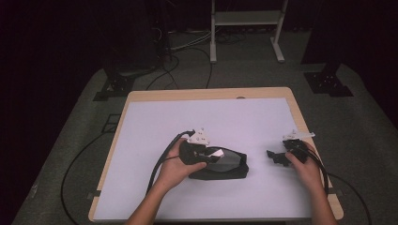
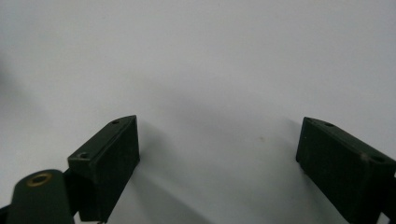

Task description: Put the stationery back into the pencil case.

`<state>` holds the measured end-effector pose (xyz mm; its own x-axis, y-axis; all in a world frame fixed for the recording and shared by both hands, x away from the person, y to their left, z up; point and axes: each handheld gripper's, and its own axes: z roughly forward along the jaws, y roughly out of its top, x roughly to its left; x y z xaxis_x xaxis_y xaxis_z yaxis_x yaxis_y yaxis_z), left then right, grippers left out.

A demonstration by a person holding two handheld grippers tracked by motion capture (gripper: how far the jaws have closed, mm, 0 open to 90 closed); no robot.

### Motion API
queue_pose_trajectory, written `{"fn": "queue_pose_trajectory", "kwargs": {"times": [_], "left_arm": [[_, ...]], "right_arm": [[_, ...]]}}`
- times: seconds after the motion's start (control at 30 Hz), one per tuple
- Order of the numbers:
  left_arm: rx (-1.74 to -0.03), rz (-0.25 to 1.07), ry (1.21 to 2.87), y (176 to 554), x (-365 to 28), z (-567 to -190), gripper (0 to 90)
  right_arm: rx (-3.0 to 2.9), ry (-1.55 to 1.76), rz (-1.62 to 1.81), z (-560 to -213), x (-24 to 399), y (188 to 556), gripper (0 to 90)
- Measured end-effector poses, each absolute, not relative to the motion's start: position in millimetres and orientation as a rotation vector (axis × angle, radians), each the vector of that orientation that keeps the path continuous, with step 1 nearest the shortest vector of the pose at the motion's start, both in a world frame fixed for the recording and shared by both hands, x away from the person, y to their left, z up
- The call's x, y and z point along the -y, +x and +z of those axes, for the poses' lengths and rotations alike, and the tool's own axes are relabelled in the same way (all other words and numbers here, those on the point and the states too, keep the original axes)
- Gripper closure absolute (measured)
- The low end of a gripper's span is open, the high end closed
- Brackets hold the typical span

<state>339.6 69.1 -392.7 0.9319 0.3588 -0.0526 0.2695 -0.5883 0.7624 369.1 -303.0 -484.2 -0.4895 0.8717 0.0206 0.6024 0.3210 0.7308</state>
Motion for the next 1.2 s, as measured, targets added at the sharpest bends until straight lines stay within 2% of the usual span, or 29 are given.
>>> {"fn": "queue_pose_trajectory", "kwargs": {"times": [0.77, 1.2], "left_arm": [[-0.443, 0.082, 2.262, 352, -55, -413, 70.6], [-0.462, 0.107, 2.217, 346, -74, -399, 68.2]], "right_arm": [[-2.215, 1.308, 0.979, -484, 303, 369, 12.2], [-2.215, 1.31, 0.979, -484, 303, 369, 12.2]]}}
